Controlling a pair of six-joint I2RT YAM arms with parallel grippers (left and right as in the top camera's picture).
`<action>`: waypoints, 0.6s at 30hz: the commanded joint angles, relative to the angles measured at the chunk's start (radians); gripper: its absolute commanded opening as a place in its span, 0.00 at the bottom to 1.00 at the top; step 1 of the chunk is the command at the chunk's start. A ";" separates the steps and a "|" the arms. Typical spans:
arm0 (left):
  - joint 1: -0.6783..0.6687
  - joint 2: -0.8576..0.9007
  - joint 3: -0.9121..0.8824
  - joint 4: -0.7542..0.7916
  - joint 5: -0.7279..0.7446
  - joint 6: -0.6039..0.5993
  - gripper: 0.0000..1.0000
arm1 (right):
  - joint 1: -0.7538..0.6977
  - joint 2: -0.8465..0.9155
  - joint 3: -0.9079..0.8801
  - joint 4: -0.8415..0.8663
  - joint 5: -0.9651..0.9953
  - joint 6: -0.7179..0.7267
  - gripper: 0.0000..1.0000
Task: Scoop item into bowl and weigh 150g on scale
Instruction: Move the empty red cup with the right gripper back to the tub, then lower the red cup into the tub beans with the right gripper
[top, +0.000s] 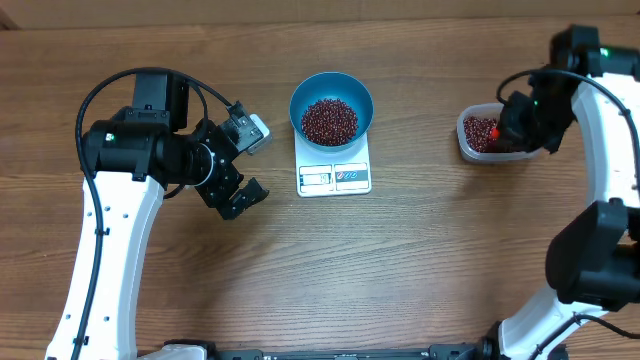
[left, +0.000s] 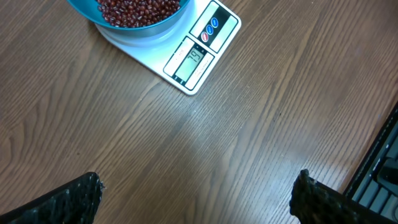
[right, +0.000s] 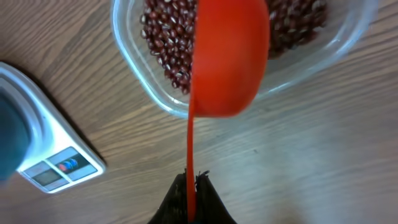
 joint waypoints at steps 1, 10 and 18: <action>0.004 -0.013 0.020 0.000 0.002 -0.007 0.99 | -0.053 -0.032 -0.085 0.063 -0.221 0.004 0.04; 0.004 -0.013 0.020 0.000 0.002 -0.007 1.00 | -0.210 -0.031 -0.189 0.195 -0.335 0.091 0.04; 0.004 -0.013 0.020 0.000 0.002 -0.007 1.00 | -0.254 -0.031 -0.189 0.235 -0.334 0.094 0.04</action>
